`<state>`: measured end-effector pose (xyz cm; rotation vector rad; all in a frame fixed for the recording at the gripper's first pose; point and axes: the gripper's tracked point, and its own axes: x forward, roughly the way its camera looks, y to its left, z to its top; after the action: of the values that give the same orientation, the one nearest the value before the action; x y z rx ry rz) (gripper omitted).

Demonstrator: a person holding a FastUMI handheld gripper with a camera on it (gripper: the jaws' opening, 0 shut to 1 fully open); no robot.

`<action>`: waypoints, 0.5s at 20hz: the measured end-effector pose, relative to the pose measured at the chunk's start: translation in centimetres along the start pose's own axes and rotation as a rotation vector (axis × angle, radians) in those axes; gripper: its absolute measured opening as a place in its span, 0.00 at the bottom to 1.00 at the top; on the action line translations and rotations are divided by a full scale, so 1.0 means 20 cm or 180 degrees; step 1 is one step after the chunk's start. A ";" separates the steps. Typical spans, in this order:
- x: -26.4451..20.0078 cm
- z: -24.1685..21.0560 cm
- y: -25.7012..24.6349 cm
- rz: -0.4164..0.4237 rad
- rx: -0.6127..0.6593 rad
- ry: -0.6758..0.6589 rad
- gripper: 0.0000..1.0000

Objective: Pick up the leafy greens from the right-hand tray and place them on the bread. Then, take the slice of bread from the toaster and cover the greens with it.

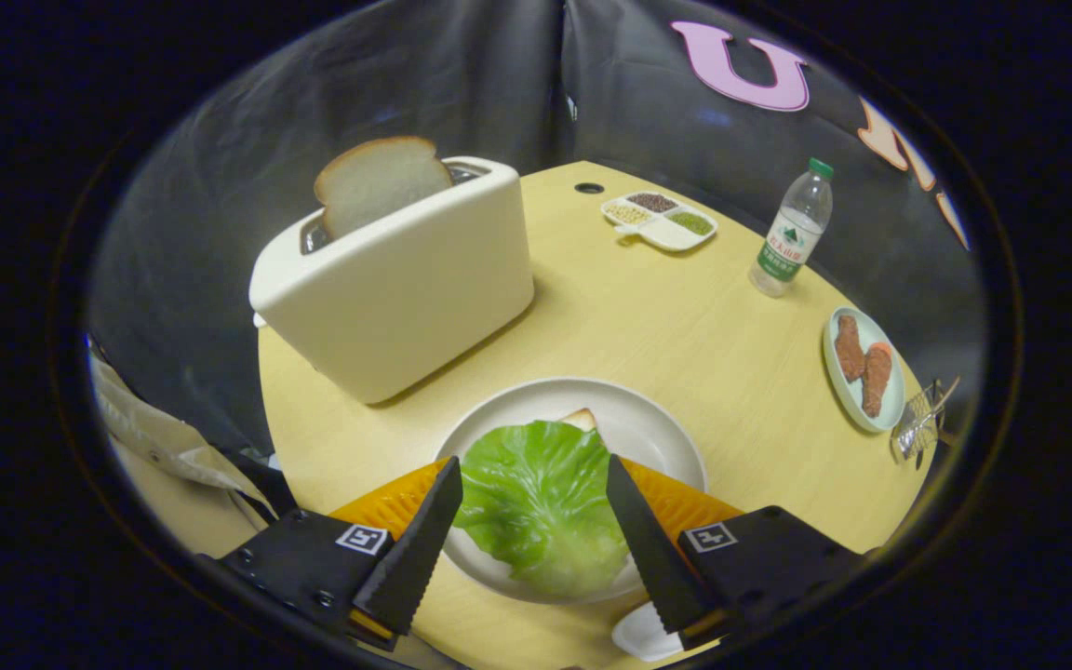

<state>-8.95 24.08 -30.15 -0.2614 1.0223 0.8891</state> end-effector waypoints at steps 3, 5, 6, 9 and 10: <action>-0.07 0.15 0.04 -0.0003 -0.0022 -0.0146 0.99; -0.12 0.25 0.08 -0.0002 -0.0023 -0.0226 0.99; -0.13 0.29 0.10 0.0005 -0.0019 -0.0258 0.99; -0.18 0.41 0.17 0.0068 0.0014 -0.0314 0.99; -0.18 0.44 0.20 0.0083 0.0023 -0.0319 0.99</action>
<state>-7.13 29.71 -21.70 -0.1958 0.9377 0.9130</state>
